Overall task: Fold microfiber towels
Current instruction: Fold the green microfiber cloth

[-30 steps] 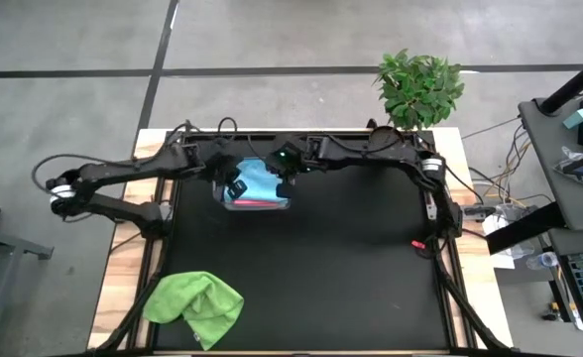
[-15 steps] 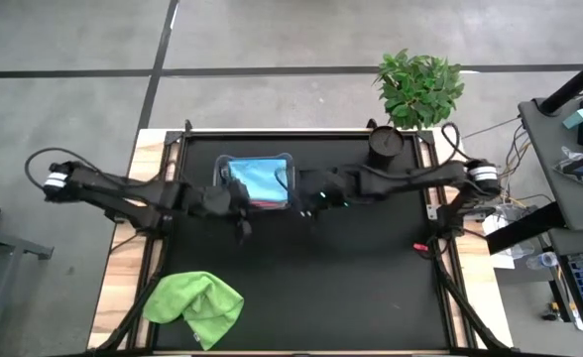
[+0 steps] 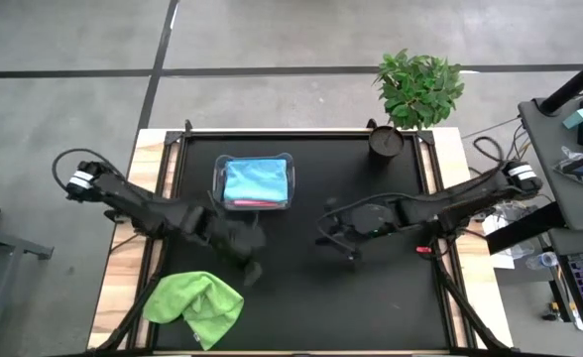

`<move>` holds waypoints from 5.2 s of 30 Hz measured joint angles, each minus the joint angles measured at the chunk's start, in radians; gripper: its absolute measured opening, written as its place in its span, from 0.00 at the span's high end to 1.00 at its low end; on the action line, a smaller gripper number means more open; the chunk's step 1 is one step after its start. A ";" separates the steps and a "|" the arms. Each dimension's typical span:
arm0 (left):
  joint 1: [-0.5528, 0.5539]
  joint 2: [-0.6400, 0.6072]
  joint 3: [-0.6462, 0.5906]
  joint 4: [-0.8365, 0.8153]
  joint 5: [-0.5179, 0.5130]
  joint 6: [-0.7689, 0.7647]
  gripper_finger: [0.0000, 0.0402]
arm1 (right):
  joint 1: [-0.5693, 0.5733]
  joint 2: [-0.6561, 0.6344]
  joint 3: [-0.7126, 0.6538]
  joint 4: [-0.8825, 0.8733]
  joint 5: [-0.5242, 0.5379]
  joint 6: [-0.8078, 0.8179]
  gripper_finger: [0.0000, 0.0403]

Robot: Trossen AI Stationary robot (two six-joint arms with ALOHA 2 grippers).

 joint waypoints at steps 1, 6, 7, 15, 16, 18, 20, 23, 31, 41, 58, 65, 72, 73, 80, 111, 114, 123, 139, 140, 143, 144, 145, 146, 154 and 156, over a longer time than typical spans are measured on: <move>-0.032 0.019 0.023 -0.050 0.015 -0.060 1.00 | 0.005 -0.024 -0.013 0.000 0.001 -0.003 0.98; -0.237 0.104 0.119 -0.225 0.045 -0.377 1.00 | 0.003 -0.153 -0.092 0.002 0.004 0.023 0.98; -0.281 0.119 0.130 -0.241 0.047 -0.428 1.00 | 0.000 -0.174 -0.110 0.009 0.004 0.023 0.98; -0.483 0.218 0.134 -0.466 -0.035 -0.521 1.00 | -0.001 -0.288 -0.185 0.075 0.003 0.031 0.98; -0.492 0.230 0.131 -0.522 -0.047 -0.518 1.00 | -0.001 -0.292 -0.185 0.076 0.003 0.041 0.98; -0.495 0.248 0.132 -0.579 -0.060 -0.508 1.00 | -0.001 -0.292 -0.186 0.082 0.002 0.060 0.98; -0.494 0.260 0.134 -0.606 -0.096 -0.469 1.00 | -0.001 -0.287 -0.186 0.090 0.002 0.064 0.98; -0.494 0.278 0.134 -0.598 -0.133 -0.414 1.00 | -0.001 -0.268 -0.186 0.107 0.001 0.079 0.98; -0.477 0.294 0.127 -0.640 -0.105 -0.439 0.95 | -0.001 -0.201 -0.186 0.134 0.001 0.121 0.98; -0.468 0.299 0.125 -0.686 -0.046 -0.440 0.57 | -0.001 -0.146 -0.152 0.125 0.002 0.152 0.98; -0.468 0.331 0.025 -0.677 0.001 -0.409 0.40 | -0.001 -0.146 -0.149 0.118 0.002 0.143 0.98; -0.468 0.331 -0.026 -0.587 0.000 -0.387 0.57 | -0.001 -0.146 -0.149 0.118 0.002 0.143 0.98; -0.466 0.331 -0.002 -0.572 -0.039 -0.280 0.97 | -0.001 -0.146 -0.149 0.117 0.002 0.161 0.98; -0.466 0.331 0.008 -0.574 -0.072 -0.262 0.97 | -0.001 -0.146 -0.149 0.117 0.002 0.163 0.98; -0.453 0.296 0.098 -0.564 -0.363 -0.098 1.00 | -0.001 -0.138 -0.149 0.099 0.002 0.216 0.98; -0.153 0.128 0.081 0.001 -0.740 0.838 1.00 | 0.032 0.222 -0.009 0.315 -0.105 0.499 0.62; -0.151 0.129 0.075 0.043 -0.740 0.889 1.00 | 0.038 0.247 0.010 0.314 -0.101 0.513 0.63; -0.151 0.129 0.069 0.084 -0.739 0.925 1.00 | 0.080 0.249 0.012 0.302 0.020 0.398 0.90; -0.152 0.132 0.067 0.083 -0.749 0.739 0.72 | 0.094 0.162 0.012 0.147 0.093 0.299 0.98; -0.151 0.132 0.067 0.083 -0.755 0.738 0.69 | 0.094 0.159 0.012 0.126 0.110 0.298 0.98; -0.151 0.132 0.069 0.074 -0.762 0.738 0.61 | 0.093 0.145 0.013 0.068 0.221 0.290 0.98; -0.151 0.132 0.069 0.074 -0.762 0.734 0.59 | 0.094 0.136 0.014 0.038 0.292 0.284 0.98; -0.151 0.132 0.070 0.074 -0.762 0.721 0.57 | 0.094 0.129 0.017 0.005 0.377 0.283 0.98; -0.151 0.132 0.071 0.075 -0.762 0.707 0.55 | 0.094 0.123 0.022 -0.026 0.466 0.283 0.98; -0.152 0.157 0.054 0.074 -0.763 0.566 0.53 | 0.092 0.035 0.017 -0.071 0.542 0.187 0.98; -0.152 0.171 0.053 0.079 -0.764 0.533 0.53 | 0.091 0.011 0.015 -0.074 0.542 0.158 0.98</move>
